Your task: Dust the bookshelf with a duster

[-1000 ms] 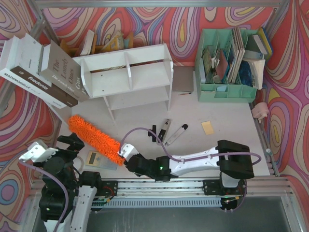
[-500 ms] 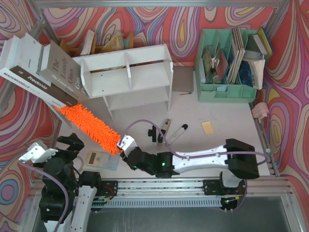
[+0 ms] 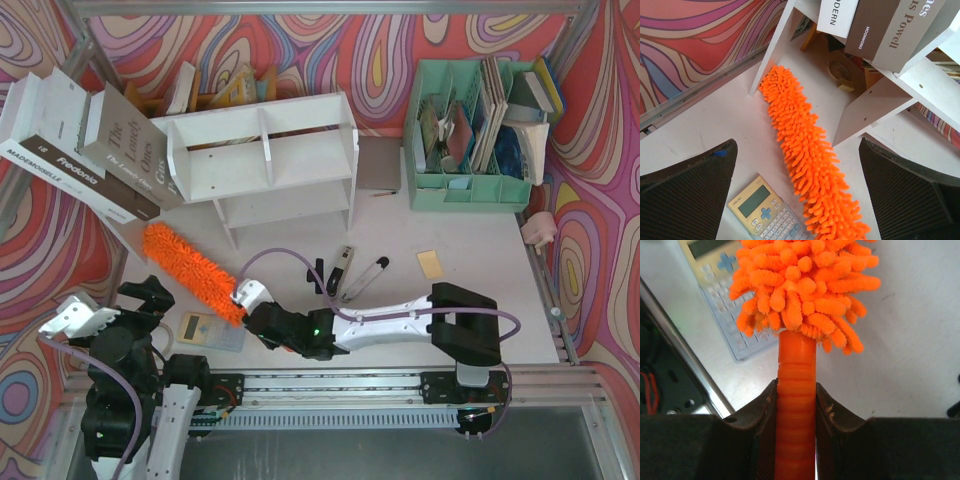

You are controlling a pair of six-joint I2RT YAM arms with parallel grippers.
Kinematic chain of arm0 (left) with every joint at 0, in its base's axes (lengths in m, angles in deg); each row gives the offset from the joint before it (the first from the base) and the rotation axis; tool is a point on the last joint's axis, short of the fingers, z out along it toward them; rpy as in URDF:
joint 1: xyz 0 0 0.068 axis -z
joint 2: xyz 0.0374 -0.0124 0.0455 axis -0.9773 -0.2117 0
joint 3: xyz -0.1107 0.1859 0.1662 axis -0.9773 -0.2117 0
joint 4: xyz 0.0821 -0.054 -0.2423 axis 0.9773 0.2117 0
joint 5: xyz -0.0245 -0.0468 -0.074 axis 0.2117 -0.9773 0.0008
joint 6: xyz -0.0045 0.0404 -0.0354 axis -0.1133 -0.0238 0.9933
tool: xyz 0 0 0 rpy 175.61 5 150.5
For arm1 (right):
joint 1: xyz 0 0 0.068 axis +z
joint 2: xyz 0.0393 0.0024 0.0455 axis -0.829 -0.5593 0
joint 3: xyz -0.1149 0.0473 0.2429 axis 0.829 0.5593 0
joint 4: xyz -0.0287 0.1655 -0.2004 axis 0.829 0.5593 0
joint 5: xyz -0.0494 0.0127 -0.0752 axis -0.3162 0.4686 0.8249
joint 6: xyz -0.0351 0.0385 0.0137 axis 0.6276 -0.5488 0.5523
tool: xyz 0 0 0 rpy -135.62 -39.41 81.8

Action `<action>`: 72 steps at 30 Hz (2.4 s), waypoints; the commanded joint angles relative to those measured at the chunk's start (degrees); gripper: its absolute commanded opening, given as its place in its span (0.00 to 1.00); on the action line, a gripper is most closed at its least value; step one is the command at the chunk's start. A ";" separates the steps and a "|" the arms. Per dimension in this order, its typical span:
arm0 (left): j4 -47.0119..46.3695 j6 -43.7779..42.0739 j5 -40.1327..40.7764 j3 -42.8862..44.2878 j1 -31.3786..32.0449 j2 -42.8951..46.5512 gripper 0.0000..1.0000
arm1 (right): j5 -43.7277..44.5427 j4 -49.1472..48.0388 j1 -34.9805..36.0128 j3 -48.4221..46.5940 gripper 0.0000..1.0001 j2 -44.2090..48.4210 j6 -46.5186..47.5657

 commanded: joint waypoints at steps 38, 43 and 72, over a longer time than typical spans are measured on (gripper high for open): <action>-1.33 0.15 0.46 -0.82 -0.26 2.01 0.99 | 0.24 -5.94 -1.11 -8.74 0.00 1.26 -2.26; -1.28 0.15 0.47 -0.88 -0.26 2.08 0.99 | -1.93 -2.79 -1.15 -6.84 0.00 -0.87 -3.76; -1.21 0.33 0.81 -0.80 -0.26 2.72 0.98 | 0.94 -12.81 4.29 -5.17 0.00 7.79 -3.19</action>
